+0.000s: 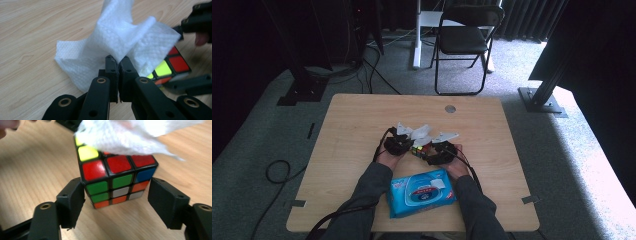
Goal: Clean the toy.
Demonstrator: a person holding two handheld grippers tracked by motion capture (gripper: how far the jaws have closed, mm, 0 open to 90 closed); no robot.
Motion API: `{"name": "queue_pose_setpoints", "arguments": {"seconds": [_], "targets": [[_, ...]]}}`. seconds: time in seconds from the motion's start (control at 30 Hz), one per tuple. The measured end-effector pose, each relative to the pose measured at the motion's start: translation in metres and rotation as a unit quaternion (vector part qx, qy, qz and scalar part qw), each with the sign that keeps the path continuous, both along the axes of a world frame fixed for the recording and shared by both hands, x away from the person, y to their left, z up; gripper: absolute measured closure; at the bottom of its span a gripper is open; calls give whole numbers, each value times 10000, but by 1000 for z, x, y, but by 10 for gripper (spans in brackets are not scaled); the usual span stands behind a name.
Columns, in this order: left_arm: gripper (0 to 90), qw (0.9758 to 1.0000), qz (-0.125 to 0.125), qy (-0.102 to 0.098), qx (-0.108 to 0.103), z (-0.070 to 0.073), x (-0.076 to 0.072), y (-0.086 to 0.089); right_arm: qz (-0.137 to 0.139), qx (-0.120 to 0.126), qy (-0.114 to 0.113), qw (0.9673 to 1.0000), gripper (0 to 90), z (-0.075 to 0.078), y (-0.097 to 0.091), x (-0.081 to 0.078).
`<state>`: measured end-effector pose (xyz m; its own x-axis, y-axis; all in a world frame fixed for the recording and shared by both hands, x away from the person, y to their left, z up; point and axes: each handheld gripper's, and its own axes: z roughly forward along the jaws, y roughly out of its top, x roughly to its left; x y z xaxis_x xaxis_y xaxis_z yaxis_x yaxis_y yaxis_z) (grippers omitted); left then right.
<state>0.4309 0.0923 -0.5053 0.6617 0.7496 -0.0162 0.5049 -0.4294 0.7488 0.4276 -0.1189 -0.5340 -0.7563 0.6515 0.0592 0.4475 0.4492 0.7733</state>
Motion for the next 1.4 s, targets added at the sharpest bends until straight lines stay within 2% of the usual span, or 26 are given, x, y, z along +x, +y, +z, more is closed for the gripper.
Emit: {"name": "queue_pose_setpoints", "arguments": {"seconds": [0.1, 0.23, 0.37, 0.5, 0.6, 0.73, 0.8, 1.0, 1.13, 1.23, 1.3, 1.4], "targets": [[870, 10000, -33, 11, 5, -2, -3, 0, -141, 83, -16, 9999, 292, 4, -5, 1], [869, 10000, -26, 19, -6, -4, -5, 1, -186, 209, -100, 9996, 313, 13, -11, -3], [868, 9998, 155, 14, -114, -5, -4, 7, -165, 388, -195, 9989, 371, 22, -14, -6], [868, 9993, 326, 37, -200, -5, -3, 17, -292, 504, -224, 9981, 417, 26, -16, -5], [868, 9990, 433, 65, -112, -9, -3, 24, -390, 590, -216, 9973, 447, 28, -15, -3], [867, 9990, 418, 124, -20, -14, -4, 28, -548, 592, -148, 9966, 483, 28, -12, 2], [859, 9991, 388, 154, -44, -15, -4, 28, -631, 568, -108, 9963, 492, 27, -10, 5], [860, 9994, 302, 185, 40, -17, -5, 25, -792, 623, -36, 9949, 539, 26, -6, 8], [860, 9991, 289, 313, 21, -17, -3, 25, -803, 692, 84, 9943, 559, 26, -7, 9], [861, 9991, 252, 332, 124, -16, -3, 23, -773, 821, 270, 9933, 582, 25, -9, 12], [861, 9989, 254, 335, 184, -16, -2, 23, -749, 834, 300, 9932, 609, 26, -9, 12], [860, 9987, 309, 371, 159, -17, -1, 25, -718, 837, 314, 9934, 626, 26, -9, 12]]}}
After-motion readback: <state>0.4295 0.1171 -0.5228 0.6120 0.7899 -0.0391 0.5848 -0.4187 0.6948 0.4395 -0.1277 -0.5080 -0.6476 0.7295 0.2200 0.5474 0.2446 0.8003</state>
